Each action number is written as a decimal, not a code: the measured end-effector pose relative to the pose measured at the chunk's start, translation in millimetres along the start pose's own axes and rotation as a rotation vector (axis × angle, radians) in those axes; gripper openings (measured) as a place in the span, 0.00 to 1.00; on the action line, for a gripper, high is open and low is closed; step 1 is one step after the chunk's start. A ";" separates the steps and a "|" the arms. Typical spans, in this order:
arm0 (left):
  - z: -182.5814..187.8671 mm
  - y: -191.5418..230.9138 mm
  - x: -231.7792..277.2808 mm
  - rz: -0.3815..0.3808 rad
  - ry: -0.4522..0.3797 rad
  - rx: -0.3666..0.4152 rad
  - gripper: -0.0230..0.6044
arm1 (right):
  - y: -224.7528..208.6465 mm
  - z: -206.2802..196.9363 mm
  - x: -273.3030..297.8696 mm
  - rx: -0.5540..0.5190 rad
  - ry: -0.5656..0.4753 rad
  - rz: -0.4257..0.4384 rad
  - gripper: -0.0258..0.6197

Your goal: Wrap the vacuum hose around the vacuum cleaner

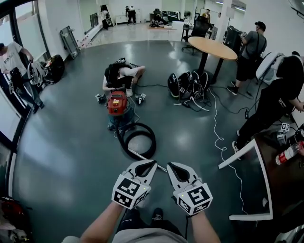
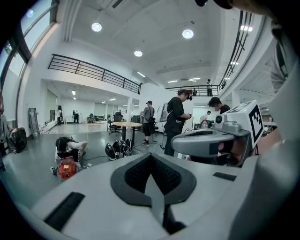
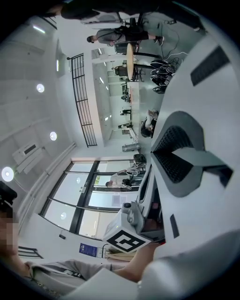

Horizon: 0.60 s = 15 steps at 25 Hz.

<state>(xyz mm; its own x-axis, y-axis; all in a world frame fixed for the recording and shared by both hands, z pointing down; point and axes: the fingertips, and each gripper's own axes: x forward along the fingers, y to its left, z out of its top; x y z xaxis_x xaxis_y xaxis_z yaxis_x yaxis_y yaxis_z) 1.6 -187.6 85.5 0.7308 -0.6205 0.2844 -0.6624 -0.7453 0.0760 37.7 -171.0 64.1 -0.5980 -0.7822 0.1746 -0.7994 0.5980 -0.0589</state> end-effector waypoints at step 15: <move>44.0 -23.0 -26.3 0.044 -0.089 0.003 0.04 | 17.4 38.5 -22.1 -0.004 -0.101 0.028 0.04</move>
<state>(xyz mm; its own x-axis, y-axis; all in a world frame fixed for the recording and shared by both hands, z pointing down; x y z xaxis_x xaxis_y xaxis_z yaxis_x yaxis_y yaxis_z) 4.9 -164.8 34.3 0.7128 -0.6720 0.2011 -0.6939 -0.7174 0.0622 34.7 -150.0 21.4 -0.6232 -0.7787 0.0729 -0.7821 0.6205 -0.0582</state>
